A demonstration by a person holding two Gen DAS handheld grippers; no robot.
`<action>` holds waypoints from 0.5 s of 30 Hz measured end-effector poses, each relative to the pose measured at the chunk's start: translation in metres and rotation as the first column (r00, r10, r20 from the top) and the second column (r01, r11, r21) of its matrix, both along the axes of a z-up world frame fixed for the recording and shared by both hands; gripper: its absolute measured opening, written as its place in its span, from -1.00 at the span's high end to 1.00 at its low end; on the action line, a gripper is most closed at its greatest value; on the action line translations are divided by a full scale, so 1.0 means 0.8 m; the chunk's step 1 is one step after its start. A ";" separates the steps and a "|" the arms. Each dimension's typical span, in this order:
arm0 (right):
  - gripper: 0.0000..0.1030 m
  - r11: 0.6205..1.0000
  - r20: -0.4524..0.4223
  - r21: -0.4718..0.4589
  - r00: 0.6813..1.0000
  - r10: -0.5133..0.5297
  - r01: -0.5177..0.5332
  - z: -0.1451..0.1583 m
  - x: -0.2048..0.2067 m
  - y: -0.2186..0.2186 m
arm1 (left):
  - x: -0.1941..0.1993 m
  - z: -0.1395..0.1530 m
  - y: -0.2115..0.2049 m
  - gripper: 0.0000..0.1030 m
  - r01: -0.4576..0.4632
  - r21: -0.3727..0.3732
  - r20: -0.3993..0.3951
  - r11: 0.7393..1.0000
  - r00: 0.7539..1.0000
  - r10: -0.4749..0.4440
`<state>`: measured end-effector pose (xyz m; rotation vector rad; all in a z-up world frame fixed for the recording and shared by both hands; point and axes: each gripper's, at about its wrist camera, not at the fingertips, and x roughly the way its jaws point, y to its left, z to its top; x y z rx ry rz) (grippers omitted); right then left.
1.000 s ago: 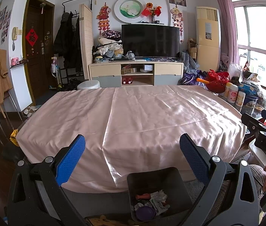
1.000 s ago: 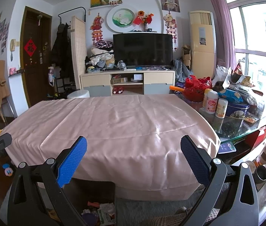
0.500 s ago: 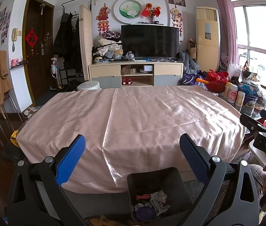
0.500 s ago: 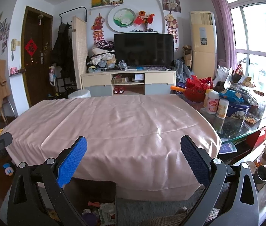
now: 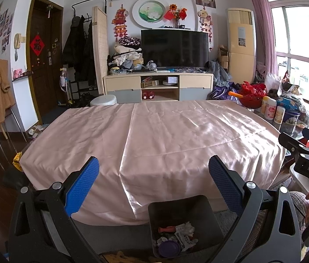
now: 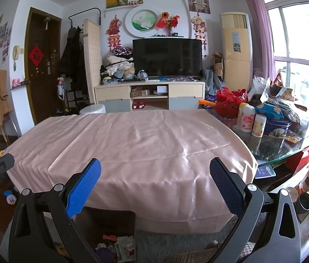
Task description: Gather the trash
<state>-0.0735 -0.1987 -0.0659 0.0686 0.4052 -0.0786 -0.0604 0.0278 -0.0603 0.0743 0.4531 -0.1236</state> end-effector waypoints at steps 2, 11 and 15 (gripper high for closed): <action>-0.94 1.000 0.000 0.000 1.000 0.000 0.000 0.000 0.000 0.000 | 0.000 0.000 0.000 -0.84 0.000 0.000 0.000 1.000 1.000 0.000; -0.94 1.000 0.001 -0.001 1.000 0.000 0.000 -0.001 -0.001 0.002 | -0.001 0.001 -0.001 -0.84 0.000 0.000 0.003 1.000 1.000 0.000; -0.94 1.000 0.001 -0.001 1.000 0.000 0.000 0.000 -0.001 0.004 | -0.001 0.000 -0.001 -0.84 -0.001 0.000 0.003 1.000 1.000 0.001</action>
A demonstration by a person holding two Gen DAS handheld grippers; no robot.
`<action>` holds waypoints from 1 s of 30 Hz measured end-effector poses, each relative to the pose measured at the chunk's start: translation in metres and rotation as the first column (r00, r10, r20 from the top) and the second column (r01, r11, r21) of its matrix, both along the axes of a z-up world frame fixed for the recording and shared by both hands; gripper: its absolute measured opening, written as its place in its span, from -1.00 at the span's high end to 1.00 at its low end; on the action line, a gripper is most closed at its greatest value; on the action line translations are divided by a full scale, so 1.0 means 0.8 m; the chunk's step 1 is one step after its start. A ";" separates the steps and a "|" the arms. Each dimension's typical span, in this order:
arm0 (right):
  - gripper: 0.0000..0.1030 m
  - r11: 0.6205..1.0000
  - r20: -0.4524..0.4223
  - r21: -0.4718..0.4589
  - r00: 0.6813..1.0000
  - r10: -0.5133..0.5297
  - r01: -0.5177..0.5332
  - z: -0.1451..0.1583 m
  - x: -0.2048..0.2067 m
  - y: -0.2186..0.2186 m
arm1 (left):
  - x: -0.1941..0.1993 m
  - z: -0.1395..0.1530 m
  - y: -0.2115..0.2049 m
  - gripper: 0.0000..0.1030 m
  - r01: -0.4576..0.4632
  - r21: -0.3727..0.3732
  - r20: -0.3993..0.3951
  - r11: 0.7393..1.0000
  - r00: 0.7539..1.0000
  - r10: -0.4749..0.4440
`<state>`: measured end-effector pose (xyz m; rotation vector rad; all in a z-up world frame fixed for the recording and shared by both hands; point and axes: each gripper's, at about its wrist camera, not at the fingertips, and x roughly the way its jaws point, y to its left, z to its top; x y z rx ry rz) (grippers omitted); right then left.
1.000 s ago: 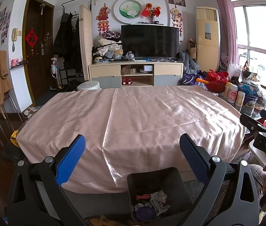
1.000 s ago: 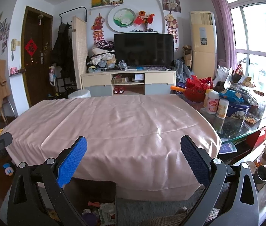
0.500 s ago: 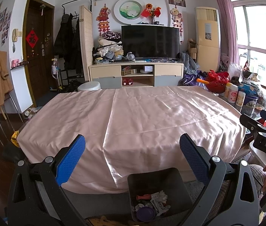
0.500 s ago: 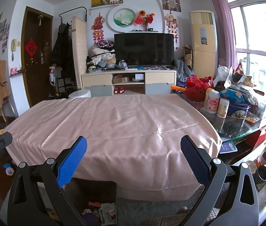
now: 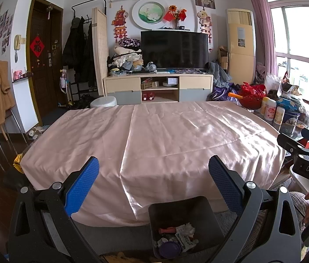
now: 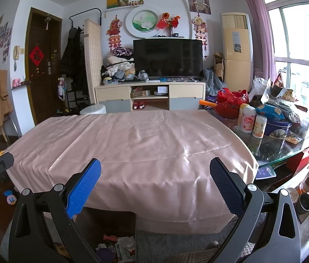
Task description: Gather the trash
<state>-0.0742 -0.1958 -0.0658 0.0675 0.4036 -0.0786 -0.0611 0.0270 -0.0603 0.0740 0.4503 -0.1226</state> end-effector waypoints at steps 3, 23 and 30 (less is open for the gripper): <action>-0.94 1.000 -0.004 -0.001 1.000 0.002 -0.002 -0.001 0.001 0.000 | 0.000 0.000 0.000 -0.84 0.000 0.000 0.000 1.000 1.000 0.000; -0.94 1.000 -0.005 0.001 1.000 0.001 -0.001 -0.002 0.006 0.000 | 0.000 -0.002 0.001 -0.84 -0.001 -0.002 0.002 1.000 1.000 0.001; -0.94 1.000 -0.010 -0.003 1.000 0.001 -0.001 -0.003 0.007 -0.001 | 0.007 0.002 -0.001 -0.84 0.007 -0.006 -0.008 1.000 1.000 -0.007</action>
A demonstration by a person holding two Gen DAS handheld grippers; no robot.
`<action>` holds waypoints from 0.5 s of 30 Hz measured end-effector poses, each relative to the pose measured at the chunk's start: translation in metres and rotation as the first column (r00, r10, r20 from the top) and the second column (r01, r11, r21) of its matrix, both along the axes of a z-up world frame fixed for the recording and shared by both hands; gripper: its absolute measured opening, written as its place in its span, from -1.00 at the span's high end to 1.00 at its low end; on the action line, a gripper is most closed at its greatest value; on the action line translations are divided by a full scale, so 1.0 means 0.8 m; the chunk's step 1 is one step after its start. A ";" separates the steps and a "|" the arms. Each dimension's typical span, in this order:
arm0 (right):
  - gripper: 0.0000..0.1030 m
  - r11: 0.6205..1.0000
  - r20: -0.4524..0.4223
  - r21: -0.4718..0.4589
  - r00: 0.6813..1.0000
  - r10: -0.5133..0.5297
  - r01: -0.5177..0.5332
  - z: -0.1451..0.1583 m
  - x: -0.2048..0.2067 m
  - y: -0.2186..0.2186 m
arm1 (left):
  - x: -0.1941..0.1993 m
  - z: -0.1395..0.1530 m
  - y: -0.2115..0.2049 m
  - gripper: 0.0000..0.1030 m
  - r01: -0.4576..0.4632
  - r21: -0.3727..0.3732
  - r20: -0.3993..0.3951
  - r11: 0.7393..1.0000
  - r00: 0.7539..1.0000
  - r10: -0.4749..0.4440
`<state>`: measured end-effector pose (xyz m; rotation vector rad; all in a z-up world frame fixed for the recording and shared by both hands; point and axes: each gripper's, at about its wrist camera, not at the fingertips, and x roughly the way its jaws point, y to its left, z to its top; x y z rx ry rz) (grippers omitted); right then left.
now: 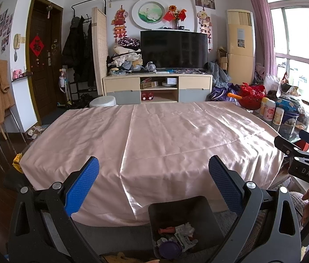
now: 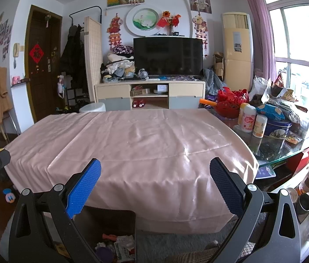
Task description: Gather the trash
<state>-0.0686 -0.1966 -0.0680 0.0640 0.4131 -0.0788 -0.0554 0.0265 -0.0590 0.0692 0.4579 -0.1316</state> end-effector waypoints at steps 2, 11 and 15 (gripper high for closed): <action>-0.94 1.000 0.003 0.003 1.000 0.000 0.000 0.000 0.000 0.000 | 0.000 0.000 0.000 -0.84 -0.004 0.001 0.002 1.000 1.000 0.004; -0.94 1.000 -0.017 -0.004 1.000 0.005 -0.005 -0.007 0.006 -0.006 | 0.001 -0.002 -0.001 -0.84 -0.007 0.012 0.004 1.000 1.000 0.007; -0.94 1.000 -0.015 0.000 1.000 0.004 -0.004 -0.008 0.006 -0.008 | 0.000 -0.004 0.002 -0.84 -0.008 -0.005 0.018 1.000 1.000 0.008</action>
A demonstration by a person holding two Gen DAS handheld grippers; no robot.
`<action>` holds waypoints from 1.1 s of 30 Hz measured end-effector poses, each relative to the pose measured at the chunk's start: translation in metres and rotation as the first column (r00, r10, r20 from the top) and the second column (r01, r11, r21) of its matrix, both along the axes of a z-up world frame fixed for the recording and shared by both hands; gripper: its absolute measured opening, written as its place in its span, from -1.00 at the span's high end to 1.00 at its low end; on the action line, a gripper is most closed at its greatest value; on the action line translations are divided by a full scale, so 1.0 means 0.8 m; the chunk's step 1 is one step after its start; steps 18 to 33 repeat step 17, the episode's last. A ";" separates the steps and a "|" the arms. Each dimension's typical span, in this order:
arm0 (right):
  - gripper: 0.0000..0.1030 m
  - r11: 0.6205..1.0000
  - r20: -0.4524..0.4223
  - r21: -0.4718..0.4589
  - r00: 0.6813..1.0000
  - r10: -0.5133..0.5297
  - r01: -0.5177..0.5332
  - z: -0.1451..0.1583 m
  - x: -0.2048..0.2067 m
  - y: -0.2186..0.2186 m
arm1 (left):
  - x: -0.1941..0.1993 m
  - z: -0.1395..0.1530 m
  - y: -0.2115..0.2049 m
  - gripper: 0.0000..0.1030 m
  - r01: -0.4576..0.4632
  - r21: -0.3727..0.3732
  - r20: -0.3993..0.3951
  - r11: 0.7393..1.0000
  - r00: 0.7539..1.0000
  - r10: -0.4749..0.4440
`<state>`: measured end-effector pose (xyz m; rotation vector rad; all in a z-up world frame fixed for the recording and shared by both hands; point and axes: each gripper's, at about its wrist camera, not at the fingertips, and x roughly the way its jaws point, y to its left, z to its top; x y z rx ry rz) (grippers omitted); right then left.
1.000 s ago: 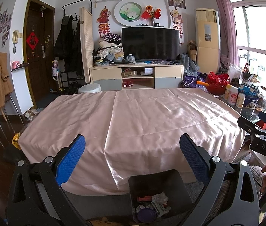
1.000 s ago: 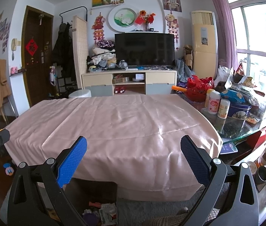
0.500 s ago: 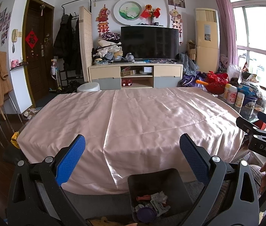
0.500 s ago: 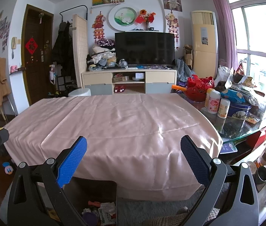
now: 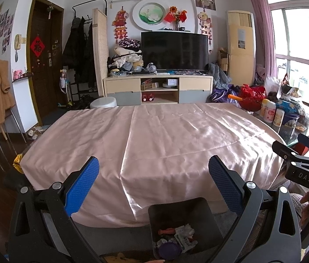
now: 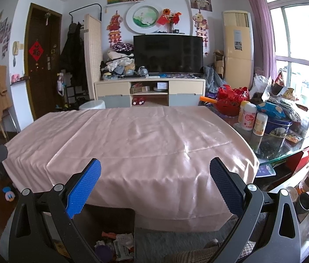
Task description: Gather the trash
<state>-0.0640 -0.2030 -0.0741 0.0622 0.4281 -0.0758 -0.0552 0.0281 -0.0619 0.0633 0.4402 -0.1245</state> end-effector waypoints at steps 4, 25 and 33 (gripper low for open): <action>-0.94 1.000 -0.002 0.003 1.000 0.001 -0.001 -0.002 0.000 -0.001 | -0.001 -0.002 -0.001 -0.84 0.003 -0.002 0.004 1.000 1.000 -0.003; -0.94 1.000 0.002 0.006 1.000 -0.002 0.002 -0.001 -0.001 -0.003 | 0.000 -0.006 0.004 -0.84 -0.001 -0.024 -0.006 1.000 1.000 0.001; -0.94 1.000 0.002 0.006 1.000 -0.002 0.002 -0.001 -0.001 -0.003 | 0.000 -0.006 0.004 -0.84 -0.001 -0.024 -0.006 1.000 1.000 0.001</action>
